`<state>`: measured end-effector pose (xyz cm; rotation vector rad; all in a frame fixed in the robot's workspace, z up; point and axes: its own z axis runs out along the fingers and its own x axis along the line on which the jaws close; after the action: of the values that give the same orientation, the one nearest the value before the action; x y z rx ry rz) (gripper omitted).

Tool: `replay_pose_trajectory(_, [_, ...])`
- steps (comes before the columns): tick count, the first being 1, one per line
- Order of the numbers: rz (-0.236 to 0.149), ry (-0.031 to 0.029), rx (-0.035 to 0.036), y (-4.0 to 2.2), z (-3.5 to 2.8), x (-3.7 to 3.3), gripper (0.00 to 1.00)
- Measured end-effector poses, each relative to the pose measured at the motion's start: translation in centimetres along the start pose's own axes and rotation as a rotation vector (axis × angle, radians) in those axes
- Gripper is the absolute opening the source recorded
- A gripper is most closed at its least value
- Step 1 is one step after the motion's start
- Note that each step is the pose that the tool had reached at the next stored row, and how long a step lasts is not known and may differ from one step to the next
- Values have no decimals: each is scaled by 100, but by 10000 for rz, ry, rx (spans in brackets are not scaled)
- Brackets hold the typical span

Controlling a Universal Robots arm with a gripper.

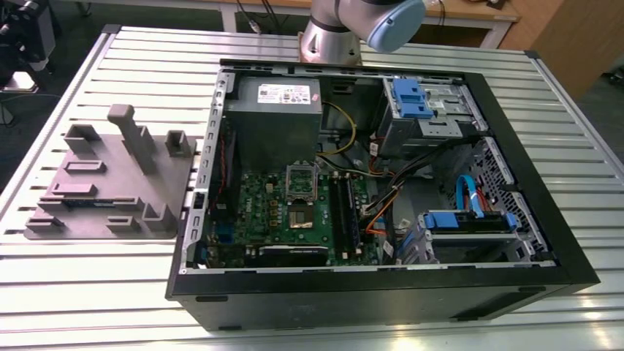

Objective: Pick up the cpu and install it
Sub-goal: 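Pick up the cpu and move it towards the insertion slot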

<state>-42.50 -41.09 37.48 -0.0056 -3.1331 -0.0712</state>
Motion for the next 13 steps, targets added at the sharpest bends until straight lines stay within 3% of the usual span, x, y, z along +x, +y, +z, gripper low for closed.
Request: replay_pose_trajectory(13, [0,0,0,0,0,-44,47])
